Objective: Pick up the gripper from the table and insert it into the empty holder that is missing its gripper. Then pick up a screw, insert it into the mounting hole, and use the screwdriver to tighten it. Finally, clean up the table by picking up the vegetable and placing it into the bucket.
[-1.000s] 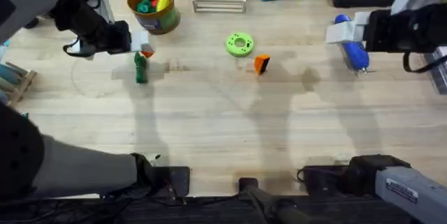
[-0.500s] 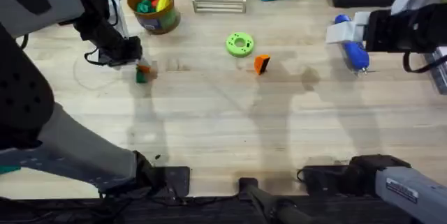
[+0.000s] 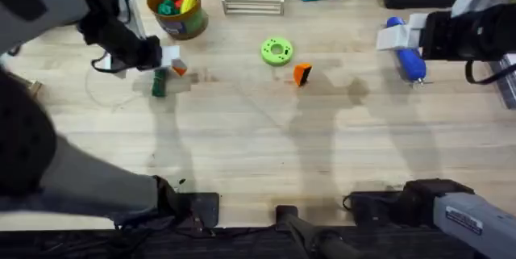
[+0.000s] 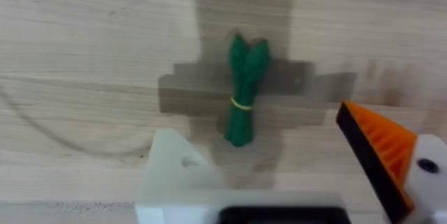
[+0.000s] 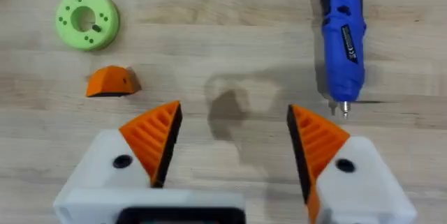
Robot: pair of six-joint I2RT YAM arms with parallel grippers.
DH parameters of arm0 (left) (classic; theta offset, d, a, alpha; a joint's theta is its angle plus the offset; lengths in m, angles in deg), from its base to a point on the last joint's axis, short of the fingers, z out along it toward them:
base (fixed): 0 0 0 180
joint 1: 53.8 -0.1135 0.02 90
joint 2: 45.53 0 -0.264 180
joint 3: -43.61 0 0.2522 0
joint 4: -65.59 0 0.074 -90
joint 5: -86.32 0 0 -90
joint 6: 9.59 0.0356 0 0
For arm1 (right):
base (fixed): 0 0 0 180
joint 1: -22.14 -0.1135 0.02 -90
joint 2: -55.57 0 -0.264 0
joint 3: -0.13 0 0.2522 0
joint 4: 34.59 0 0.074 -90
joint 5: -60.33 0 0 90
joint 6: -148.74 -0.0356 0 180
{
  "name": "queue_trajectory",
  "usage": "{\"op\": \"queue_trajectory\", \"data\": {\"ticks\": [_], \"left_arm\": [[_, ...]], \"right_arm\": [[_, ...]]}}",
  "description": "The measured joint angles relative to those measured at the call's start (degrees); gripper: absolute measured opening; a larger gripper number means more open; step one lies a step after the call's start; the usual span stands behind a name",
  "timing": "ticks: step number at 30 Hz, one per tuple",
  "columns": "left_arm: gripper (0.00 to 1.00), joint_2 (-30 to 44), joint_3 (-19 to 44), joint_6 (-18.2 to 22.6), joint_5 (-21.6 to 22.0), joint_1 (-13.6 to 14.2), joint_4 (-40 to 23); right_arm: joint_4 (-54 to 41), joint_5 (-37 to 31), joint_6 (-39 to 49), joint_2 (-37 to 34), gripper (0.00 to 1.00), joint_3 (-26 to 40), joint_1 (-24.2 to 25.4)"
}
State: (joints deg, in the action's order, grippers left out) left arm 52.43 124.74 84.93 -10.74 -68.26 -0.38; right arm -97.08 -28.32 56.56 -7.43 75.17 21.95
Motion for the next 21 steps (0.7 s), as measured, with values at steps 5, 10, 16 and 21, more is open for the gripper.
{"op": "queue_trajectory", "data": {"ticks": [5, 10, 16, 21], "left_arm": [[0.962, -16.56, 0.00, -0.01, -6.79, 0.00, -2.23], [0.963, -27.15, 0.00, 0.00, -15.92, 0.00, -2.22], [0.965, -38.64, 0.00, -5.87, -36.30, 0.00, -2.56], [0.965, -41.84, 0.00, -10.42, -41.84, 0.00, -6.96]], "right_arm": [[0.00, 0.00, 0.00, 0.00, 0.880, 0.00, -0.01], [0.00, 0.00, 0.00, 0.00, 0.880, 0.00, -0.02], [0.00, 0.00, -0.01, 0.00, 0.880, 0.00, -0.02], [0.00, 0.00, -0.02, 0.00, 0.880, 0.00, -0.02]]}}
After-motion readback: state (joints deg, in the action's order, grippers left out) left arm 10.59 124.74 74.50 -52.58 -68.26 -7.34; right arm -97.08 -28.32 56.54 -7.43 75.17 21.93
